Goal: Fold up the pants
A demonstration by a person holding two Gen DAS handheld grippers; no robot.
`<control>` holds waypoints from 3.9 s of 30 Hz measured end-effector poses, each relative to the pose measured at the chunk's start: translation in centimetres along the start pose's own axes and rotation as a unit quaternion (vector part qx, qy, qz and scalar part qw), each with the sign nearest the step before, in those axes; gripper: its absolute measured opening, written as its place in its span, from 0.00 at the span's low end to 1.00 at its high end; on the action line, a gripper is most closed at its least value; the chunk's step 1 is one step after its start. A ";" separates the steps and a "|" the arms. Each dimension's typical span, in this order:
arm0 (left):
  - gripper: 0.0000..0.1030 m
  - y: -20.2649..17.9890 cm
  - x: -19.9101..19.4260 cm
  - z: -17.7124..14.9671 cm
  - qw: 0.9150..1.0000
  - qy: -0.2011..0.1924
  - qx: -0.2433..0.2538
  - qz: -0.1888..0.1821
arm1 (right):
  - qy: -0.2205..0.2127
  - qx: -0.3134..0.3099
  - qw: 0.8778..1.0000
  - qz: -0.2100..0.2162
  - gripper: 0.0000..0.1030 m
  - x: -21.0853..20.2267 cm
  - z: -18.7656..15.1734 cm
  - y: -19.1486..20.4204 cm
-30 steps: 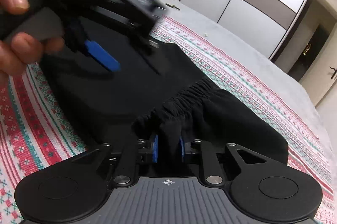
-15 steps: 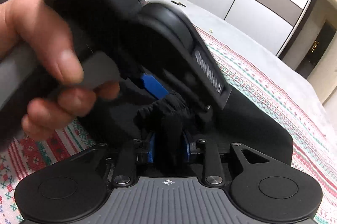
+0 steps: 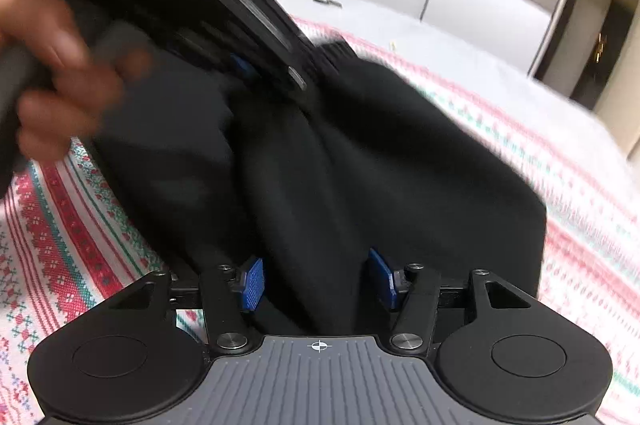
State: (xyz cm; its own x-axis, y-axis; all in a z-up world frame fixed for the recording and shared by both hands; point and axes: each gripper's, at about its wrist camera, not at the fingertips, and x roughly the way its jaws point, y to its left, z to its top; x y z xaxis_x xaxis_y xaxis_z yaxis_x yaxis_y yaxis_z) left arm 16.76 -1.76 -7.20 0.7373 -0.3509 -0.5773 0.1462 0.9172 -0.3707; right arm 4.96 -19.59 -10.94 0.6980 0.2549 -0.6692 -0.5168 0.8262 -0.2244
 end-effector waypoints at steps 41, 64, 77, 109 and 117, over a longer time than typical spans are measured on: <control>0.46 16.2 -8.5 3.3 0.977 -0.039 -0.082 0.191 | 0.009 0.116 0.988 0.106 0.68 0.7 2.3 -1.1; 0.92 9.3 -10.6 3.3 0.943 -0.125 0.040 0.307 | -0.097 0.269 0.948 0.138 0.72 -2.6 2.9 -6.7; 0.99 4.0 -0.2 -1.2 0.957 0.028 0.157 0.243 | 0.061 0.121 0.983 0.122 0.02 2.0 2.5 -1.2; 0.97 -8.3 12.6 5.8 0.986 0.085 0.124 0.077 | 0.050 0.288 0.930 0.221 0.14 2.5 0.9 -8.0; 0.54 -11.8 12.0 2.0 0.955 0.133 0.240 0.116 | 0.041 0.390 0.902 0.178 0.15 0.3 -2.5 -14.3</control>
State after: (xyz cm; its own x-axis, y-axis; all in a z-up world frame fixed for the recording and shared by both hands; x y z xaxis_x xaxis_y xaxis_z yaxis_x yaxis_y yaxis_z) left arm 25.19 -16.37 -8.26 0.6018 -0.1056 -0.7916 0.3321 0.9345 0.1278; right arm 11.28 -32.58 -9.72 0.5019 0.5620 -0.6575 -0.1718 0.8098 0.5610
